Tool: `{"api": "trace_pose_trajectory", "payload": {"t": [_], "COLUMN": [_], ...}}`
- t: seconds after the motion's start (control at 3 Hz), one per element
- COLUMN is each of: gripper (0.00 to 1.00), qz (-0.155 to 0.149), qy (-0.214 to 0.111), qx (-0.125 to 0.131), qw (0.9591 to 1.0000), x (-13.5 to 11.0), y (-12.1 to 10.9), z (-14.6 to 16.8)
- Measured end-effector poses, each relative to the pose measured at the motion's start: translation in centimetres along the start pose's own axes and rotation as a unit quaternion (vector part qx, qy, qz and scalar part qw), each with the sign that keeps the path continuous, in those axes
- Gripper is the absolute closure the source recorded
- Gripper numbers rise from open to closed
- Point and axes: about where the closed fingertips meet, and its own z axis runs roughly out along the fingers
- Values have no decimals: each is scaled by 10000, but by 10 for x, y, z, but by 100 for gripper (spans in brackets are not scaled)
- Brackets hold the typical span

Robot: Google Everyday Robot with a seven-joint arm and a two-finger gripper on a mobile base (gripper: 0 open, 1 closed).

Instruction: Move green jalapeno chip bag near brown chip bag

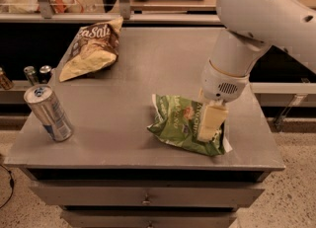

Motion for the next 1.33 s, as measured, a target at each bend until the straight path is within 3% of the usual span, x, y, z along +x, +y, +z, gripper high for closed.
{"api": "trace_pose_trajectory", "payload": {"t": [0.33,0.67,1.0,1.33], "gripper": [100,100,100,100], "qz": [114,212,265,263], "qy": [-55,-129,-293,-314], "qx": [375,835,1302,1340], "qw": [9992,9962,9907,9901], "x": [0,-1,0,-1], "y": [-17,-34,-45,-46], "z": [-24,-58,-93,-96]}}
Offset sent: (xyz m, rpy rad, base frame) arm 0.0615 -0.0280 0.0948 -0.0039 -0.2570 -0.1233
